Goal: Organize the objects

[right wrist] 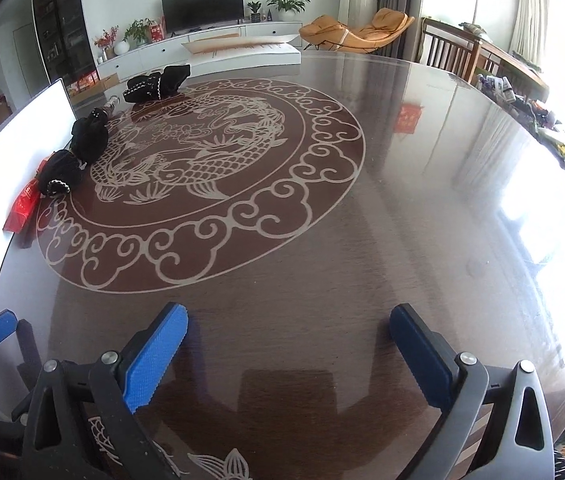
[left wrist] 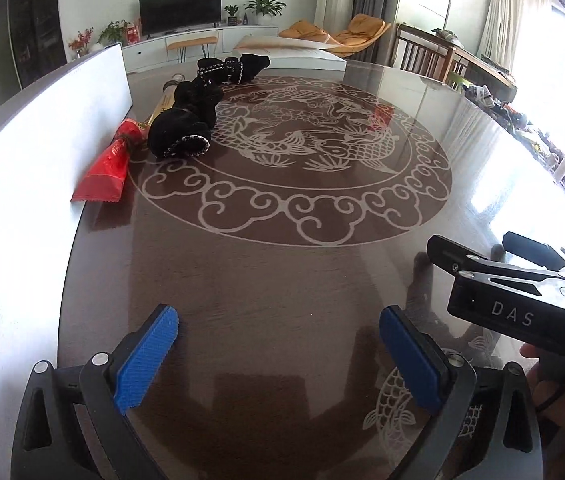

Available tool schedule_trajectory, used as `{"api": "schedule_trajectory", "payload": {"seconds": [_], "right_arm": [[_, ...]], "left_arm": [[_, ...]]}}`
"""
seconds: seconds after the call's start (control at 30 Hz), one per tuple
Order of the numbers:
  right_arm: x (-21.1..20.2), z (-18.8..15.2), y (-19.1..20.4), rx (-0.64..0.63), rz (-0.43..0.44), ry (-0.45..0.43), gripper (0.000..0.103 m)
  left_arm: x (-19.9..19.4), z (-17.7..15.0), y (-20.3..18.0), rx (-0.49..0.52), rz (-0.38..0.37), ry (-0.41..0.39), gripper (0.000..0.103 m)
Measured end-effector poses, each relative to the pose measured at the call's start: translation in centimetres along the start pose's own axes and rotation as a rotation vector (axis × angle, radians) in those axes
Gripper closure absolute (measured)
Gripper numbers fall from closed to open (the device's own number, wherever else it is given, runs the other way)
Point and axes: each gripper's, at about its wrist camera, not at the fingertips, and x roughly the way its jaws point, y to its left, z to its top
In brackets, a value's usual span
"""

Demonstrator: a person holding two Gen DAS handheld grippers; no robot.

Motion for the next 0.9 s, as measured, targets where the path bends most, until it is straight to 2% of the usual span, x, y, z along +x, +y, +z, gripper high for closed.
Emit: {"api": "schedule_trajectory", "payload": {"seconds": [0.07, 0.9], "right_arm": [[0.02, 0.01, 0.01, 0.0, 0.0, 0.001, 0.0], [0.08, 0.0, 0.02, 0.0, 0.0, 0.001, 0.0]], "left_arm": [[0.32, -0.17, -0.65, 0.043, 0.037, 0.007, 0.0], [0.41, -0.06, -0.6, 0.04, 0.033, 0.002, 0.0]]}}
